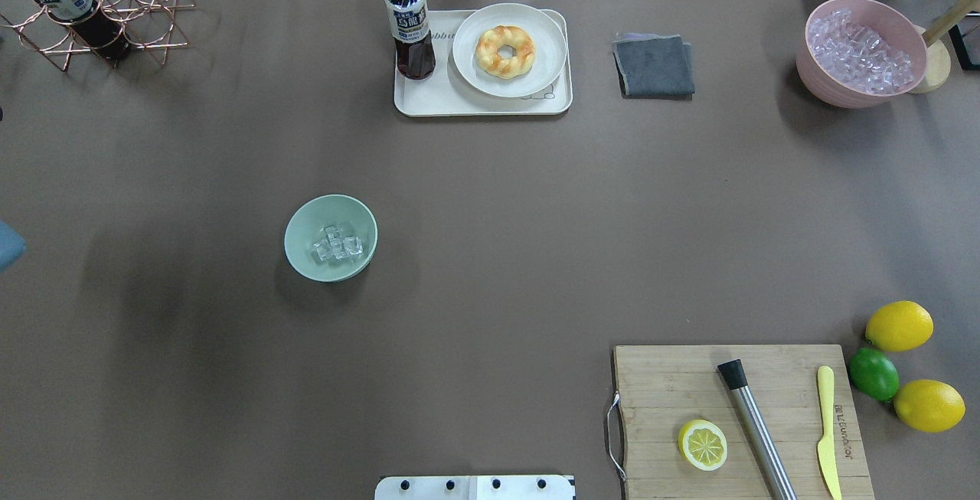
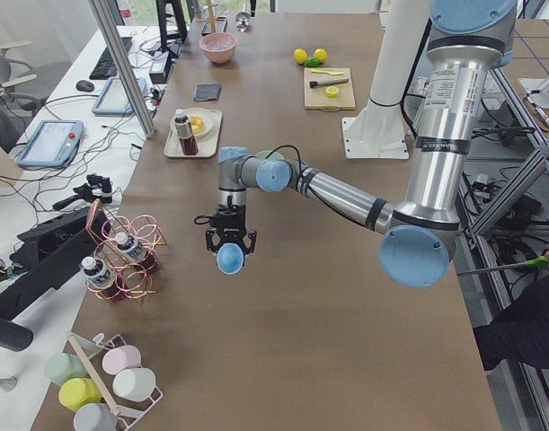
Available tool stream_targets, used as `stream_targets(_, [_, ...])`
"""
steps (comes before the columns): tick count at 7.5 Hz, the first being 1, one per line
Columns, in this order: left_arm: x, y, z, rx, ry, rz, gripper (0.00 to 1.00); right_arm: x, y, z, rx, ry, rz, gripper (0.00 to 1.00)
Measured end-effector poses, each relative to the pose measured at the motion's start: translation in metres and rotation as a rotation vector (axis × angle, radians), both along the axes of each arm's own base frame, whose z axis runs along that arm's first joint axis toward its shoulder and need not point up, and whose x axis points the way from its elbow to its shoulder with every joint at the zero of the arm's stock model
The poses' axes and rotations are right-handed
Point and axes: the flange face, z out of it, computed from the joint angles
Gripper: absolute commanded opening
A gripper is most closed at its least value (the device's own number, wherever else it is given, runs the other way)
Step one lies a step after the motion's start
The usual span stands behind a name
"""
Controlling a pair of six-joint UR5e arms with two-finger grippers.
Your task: Pour ice into bowl
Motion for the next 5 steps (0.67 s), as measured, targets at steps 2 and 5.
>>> stream_targets(2, [0.01, 0.006, 0.035, -0.047, -0.113, 0.077, 0.53, 0.0, 0.003, -0.001, 0.001, -0.001, 0.001, 0.99])
stream_targets(5, [0.045, 0.024, 0.112, -0.128, -0.293, 0.249, 0.53, -0.032, -0.015, -0.053, -0.014, -0.024, 0.046, 0.99])
